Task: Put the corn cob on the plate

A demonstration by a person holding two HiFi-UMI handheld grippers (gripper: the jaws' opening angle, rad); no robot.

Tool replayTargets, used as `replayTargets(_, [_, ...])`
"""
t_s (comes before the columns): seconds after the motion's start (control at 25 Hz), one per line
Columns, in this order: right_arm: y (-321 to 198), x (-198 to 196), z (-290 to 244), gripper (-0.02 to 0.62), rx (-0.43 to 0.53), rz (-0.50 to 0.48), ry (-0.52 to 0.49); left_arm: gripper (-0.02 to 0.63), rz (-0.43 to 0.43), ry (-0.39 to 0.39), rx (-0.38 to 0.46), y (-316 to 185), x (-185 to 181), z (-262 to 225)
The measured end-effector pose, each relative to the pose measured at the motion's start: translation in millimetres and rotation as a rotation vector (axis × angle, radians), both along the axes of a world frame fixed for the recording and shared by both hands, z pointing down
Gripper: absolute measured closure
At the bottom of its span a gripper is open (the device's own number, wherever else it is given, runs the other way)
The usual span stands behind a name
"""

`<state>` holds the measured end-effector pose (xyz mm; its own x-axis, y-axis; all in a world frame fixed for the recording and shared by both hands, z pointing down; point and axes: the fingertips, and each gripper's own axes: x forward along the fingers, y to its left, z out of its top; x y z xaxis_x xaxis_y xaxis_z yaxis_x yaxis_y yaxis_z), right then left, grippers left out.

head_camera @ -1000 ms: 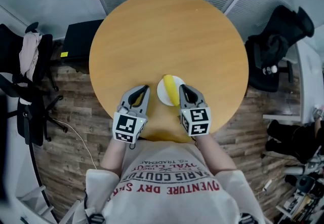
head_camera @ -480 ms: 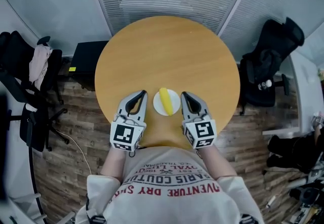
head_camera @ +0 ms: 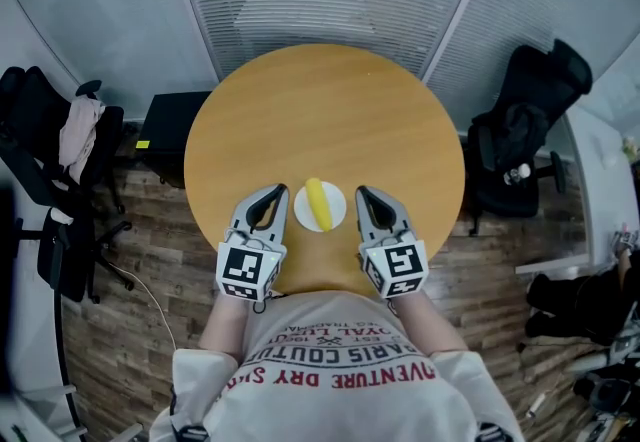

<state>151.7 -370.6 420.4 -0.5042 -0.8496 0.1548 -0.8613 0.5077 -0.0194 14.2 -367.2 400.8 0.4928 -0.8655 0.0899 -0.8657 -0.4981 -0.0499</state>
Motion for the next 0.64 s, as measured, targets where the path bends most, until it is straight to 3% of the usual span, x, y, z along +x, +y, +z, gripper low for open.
replayTargets(0.64, [-2, -6, -6, 0.567, -0.002, 0.009, 0.02, 0.571, 0.008, 0.021, -0.039, 1, 0, 5])
